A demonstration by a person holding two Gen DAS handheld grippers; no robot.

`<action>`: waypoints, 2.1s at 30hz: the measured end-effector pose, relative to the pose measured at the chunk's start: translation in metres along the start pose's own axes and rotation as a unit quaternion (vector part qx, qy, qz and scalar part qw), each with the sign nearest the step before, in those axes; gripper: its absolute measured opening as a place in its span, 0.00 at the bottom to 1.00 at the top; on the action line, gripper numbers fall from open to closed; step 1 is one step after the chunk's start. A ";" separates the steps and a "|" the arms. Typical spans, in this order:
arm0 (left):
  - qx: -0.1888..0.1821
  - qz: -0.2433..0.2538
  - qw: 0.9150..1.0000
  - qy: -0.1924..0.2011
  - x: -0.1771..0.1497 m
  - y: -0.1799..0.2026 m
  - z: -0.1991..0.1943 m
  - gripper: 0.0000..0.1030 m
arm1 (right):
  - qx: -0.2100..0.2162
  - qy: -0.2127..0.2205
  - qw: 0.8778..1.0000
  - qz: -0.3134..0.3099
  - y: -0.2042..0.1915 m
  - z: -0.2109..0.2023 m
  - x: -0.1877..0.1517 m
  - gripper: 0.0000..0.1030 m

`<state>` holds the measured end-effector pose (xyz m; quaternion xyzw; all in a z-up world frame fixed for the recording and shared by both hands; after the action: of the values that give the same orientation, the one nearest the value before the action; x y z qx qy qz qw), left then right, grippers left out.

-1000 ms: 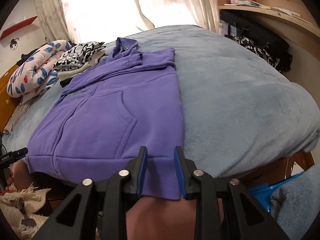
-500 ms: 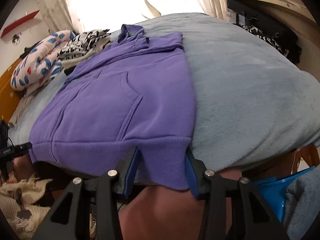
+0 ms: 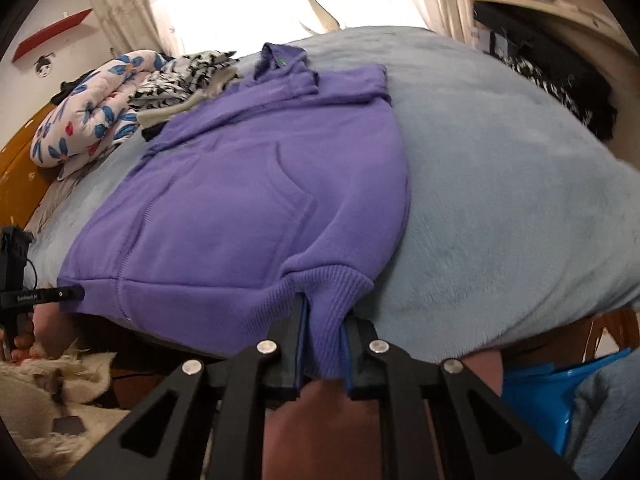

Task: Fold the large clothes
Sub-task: 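Lift the hem with both tools and fold it toward the hood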

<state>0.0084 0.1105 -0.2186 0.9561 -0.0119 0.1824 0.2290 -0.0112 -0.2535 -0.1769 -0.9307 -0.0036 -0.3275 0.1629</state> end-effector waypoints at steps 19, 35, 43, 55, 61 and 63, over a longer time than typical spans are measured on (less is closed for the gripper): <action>-0.146 -0.118 0.966 0.177 0.199 0.040 -0.086 0.08 | 0.124 0.125 0.982 0.067 -0.022 -0.023 0.207 0.12; -0.053 -0.165 0.976 0.130 0.386 -0.022 0.023 0.59 | 0.046 0.110 0.982 0.149 0.058 0.118 0.351 0.57; 0.051 -0.128 0.985 0.104 0.405 -0.066 0.078 0.68 | 0.010 0.018 0.991 0.134 0.087 0.197 0.338 0.57; 0.133 -0.014 0.988 0.075 0.409 -0.074 0.128 0.65 | -0.079 -0.084 0.993 0.024 0.093 0.288 0.333 0.57; 0.210 0.055 0.974 0.069 0.408 -0.065 0.137 0.27 | -0.057 -0.089 0.994 0.020 0.091 0.299 0.328 0.36; 0.233 0.075 0.967 0.073 0.405 -0.064 0.135 0.20 | -0.069 -0.088 0.994 0.001 0.086 0.295 0.324 0.15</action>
<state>0.4400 0.1327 -0.2147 0.9637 -0.0239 0.2657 -0.0139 0.4328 -0.2774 -0.2208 -0.9651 0.0062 -0.2432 0.0973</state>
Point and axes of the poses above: each gripper's, at about its wrist camera, not at the fingertips, and z roughly the way its jaws point, y to its right, x to its top, the point moved 9 cm from there along z, roughly the way its jaws point, and after that the axes turned 7 degrees about x, right-handed, at the moved point
